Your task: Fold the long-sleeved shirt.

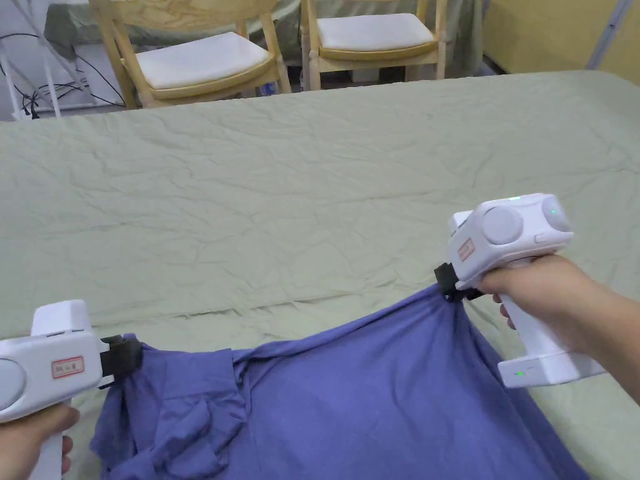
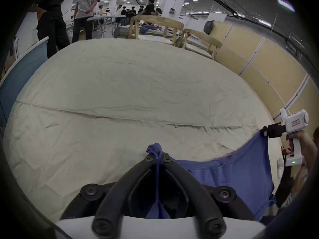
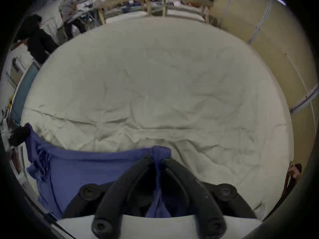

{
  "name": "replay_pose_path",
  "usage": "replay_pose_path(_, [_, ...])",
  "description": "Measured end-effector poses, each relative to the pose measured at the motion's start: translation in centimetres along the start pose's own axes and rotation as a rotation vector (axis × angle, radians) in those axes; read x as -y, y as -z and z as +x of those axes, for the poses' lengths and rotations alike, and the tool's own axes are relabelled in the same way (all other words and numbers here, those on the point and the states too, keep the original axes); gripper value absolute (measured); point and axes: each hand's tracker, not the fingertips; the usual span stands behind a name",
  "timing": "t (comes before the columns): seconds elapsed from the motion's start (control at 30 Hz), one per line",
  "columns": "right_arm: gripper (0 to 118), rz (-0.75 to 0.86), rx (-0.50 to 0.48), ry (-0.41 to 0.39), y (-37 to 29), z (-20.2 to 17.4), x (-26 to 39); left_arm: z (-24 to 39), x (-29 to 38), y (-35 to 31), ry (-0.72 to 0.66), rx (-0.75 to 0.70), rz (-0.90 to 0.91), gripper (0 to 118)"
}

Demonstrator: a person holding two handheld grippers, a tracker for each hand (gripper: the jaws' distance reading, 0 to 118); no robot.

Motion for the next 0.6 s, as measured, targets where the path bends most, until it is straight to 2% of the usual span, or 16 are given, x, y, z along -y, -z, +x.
replay_pose_path(0.13, [8, 0.178, -0.055, -0.101, -7.5, -0.6, 4.8, 0.0, 1.8, -4.9, 0.07, 0.05, 0.089, 1])
replay_pose_path(0.23, [8, 0.266, -0.094, -0.125, -12.2, -0.6, 10.1, 0.3, 3.9, -9.1, 0.128, 0.068, 0.152, 1])
replay_pose_path(0.4, [8, 0.221, -0.144, -0.087, -15.3, 0.7, 18.4, 0.9, 9.0, -14.9, 0.169, 0.119, 0.126, 1])
replay_pose_path(0.6, [8, 0.022, -0.114, -0.132, -13.3, 0.5, 26.3, 0.8, 15.9, -16.5, 0.245, 0.105, -0.049, 2])
